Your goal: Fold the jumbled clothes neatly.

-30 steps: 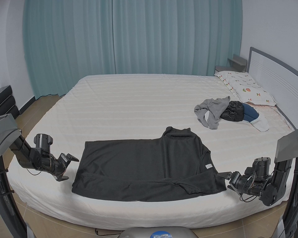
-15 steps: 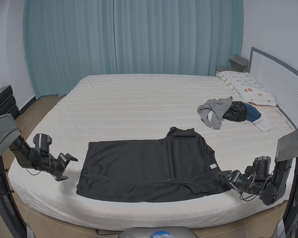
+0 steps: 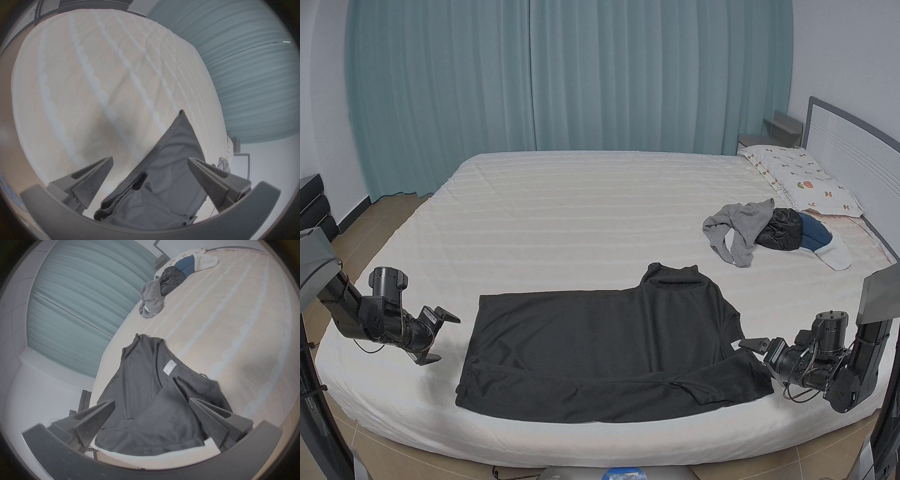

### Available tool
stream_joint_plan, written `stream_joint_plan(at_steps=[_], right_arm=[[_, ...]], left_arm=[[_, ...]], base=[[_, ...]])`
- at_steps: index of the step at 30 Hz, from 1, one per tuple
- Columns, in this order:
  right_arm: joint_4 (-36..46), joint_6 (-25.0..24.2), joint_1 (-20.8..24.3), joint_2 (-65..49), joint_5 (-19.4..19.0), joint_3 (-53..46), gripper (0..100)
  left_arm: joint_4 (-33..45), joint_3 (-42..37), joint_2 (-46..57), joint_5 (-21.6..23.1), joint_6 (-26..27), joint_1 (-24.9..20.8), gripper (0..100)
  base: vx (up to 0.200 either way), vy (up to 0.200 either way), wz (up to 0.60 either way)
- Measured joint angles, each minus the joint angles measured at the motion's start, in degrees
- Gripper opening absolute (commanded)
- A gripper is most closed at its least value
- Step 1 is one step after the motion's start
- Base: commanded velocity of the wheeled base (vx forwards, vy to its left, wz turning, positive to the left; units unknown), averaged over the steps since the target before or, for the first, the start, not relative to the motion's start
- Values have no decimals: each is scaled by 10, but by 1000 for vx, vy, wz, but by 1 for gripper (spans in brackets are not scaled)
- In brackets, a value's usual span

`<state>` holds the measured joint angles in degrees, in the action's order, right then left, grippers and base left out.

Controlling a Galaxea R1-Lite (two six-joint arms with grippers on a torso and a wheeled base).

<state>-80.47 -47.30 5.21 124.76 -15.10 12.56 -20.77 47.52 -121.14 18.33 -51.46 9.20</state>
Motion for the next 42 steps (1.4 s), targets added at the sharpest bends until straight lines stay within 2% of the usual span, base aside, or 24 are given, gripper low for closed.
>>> stream_joint_plan(at_steps=[7, 17, 23, 28, 35, 38, 42], right_arm=[[0, -1, 1, -1, 0, 0, 100], [1, -1, 3, -2, 0, -1, 100], [1, -3, 4, 0, 0, 0, 100], [0, -24, 4, 0, -2, 3, 100], [1, -34, 5, -1, -21, 5, 100], [0, -38, 4, 0, -30, 6, 100], [-1, -63, -2, 0, -41, 10, 100]], left_arm=[[1, 2, 5, 4, -11, -3, 100], [7, -4, 11, 3, -11, -13, 100], [7, -9, 23, 2, -11, -15, 100], [6, -3, 31, 0, -9, -15, 100], [5, 44, 31, 2, -5, -19, 100], [4, 73, 19, 5, 12, -20, 100], [3, 117, -17, 8, 67, -22, 100]], base=[[0, 0, 0], [0, -200, 0], [0, 0, 0], [0, 0, 0], [0, 0, 0], [0, 0, 0], [0, 0, 0]])
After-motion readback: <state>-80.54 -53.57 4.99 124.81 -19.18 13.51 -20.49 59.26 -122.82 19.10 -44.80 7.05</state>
